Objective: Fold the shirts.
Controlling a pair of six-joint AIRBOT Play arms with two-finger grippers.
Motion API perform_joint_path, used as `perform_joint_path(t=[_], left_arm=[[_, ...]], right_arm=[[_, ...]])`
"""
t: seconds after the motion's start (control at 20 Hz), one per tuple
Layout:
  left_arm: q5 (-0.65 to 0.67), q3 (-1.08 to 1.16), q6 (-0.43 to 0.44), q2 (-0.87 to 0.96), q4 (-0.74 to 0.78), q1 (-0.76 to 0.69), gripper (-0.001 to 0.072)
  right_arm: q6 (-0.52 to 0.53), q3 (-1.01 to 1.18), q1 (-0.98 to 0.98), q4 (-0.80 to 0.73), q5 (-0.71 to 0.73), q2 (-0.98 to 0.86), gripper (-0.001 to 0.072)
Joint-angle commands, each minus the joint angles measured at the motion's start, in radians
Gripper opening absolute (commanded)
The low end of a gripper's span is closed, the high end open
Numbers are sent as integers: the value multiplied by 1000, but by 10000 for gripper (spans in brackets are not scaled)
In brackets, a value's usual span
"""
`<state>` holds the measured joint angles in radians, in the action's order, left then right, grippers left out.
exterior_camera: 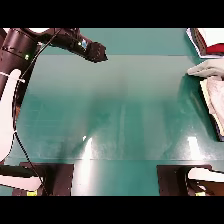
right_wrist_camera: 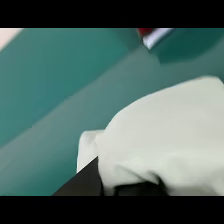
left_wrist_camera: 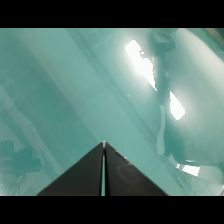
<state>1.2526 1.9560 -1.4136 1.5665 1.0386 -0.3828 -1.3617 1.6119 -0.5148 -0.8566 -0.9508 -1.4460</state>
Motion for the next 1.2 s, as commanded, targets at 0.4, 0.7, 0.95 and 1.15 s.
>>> perform_joint_path(t=[0.4,0.7,0.95,1.15], left_arm=[[15,0,8,0,5,-5,26],[50,0,34,0,6,-5,26],[49,0,34,0,6,-5,26],[49,0,34,0,6,-5,26]], right_arm=[[114,173,-177,-36,-250,93,13],[87,-67,-267,-203,-300,249,14],[77,-300,-330,-481,-336,384,40],[46,-419,-421,-583,-364,436,529]])
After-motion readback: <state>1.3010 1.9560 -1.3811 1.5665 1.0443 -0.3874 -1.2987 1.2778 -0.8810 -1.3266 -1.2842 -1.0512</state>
